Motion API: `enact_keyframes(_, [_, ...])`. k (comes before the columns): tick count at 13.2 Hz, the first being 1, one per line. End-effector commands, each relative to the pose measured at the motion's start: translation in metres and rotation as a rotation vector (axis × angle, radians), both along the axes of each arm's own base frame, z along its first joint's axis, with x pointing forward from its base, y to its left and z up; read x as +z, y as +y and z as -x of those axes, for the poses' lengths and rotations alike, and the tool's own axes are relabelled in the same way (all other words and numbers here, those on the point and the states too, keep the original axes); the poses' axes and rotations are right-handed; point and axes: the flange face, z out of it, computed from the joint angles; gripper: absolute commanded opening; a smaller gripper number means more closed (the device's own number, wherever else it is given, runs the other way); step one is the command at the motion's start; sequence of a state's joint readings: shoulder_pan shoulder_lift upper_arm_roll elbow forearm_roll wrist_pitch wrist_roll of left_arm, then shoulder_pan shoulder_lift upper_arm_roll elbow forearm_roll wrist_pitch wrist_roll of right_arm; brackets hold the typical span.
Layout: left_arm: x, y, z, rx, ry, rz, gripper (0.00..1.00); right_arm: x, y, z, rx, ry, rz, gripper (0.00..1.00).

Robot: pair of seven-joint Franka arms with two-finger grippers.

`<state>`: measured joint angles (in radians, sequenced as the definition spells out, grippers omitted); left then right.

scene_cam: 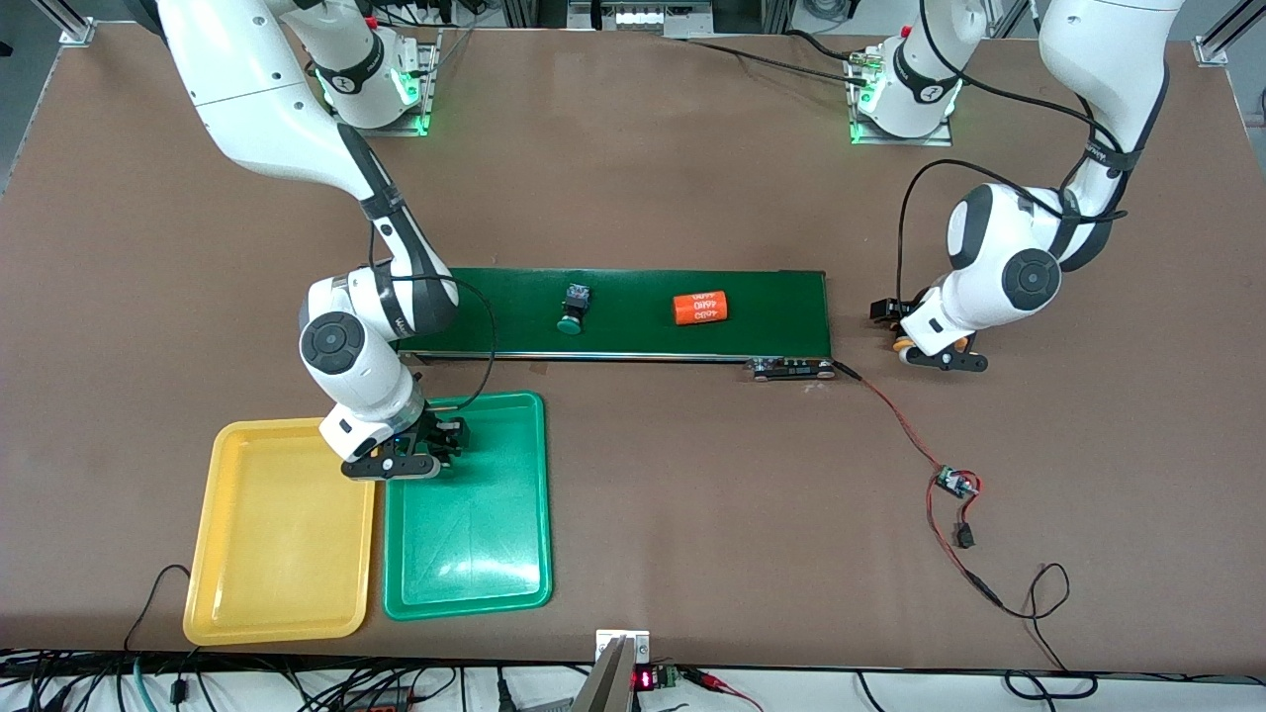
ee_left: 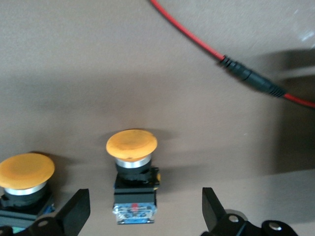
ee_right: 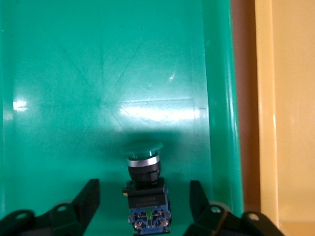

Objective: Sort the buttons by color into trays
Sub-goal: 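Place the green button in the green tray while the left gripper grasps a yellow button, then grasp the next green button with the right gripper while the left gripper carries yellow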

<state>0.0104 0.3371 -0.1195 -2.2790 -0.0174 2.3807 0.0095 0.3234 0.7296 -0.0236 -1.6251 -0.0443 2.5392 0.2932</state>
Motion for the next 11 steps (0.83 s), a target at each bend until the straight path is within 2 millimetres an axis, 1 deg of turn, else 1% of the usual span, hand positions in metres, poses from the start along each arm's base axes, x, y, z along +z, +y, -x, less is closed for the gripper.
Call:
enact_keyframes(1, [-0.01,-0.001,0.005,-0.09,0.005,-0.053,0.91,0.021,-0.001,0.013,0.005,0.031,0.013,1.0])
enact_keyframes(2, [-0.013,0.0,0.009,-0.094,0.014,-0.056,0.77,0.035,-0.003,0.016,-0.024,0.051,0.017,1.0])
enact_keyframes(3, [-0.013,0.0,0.01,-0.094,0.015,-0.056,0.68,0.044,-0.002,0.018,-0.031,0.069,0.022,1.0])
enact_keyframes(5, [-0.015,-0.001,0.01,-0.096,0.018,-0.055,0.52,0.07,-0.005,0.02,-0.033,0.08,0.027,1.0])
enact_keyframes(6, [-0.014,-0.001,0.01,-0.096,0.02,-0.056,0.42,0.084,-0.006,0.023,-0.04,0.098,0.034,1.0])
enact_keyframes(7, [-0.009,-0.002,0.009,-0.097,0.017,-0.057,0.29,0.095,-0.007,0.026,-0.044,0.12,0.042,1.0])
enact_keyframes(8, [0.003,-0.003,0.004,-0.096,-0.002,-0.059,0.23,0.111,-0.007,0.032,-0.049,0.144,0.05,1.0])
enact_keyframes(9, [0.019,-0.009,0.003,-0.107,0.003,-0.063,0.2,0.124,-0.007,0.038,-0.066,0.174,0.055,1.0])
enact_keyframes(10, [0.04,-0.026,-0.004,-0.125,0.005,-0.061,0.19,0.135,0.001,0.047,-0.08,0.203,0.058,1.0])
enact_keyframes(11, [0.056,-0.038,-0.009,-0.134,0.024,-0.057,0.19,0.144,0.014,0.057,-0.089,0.222,0.065,1.0])
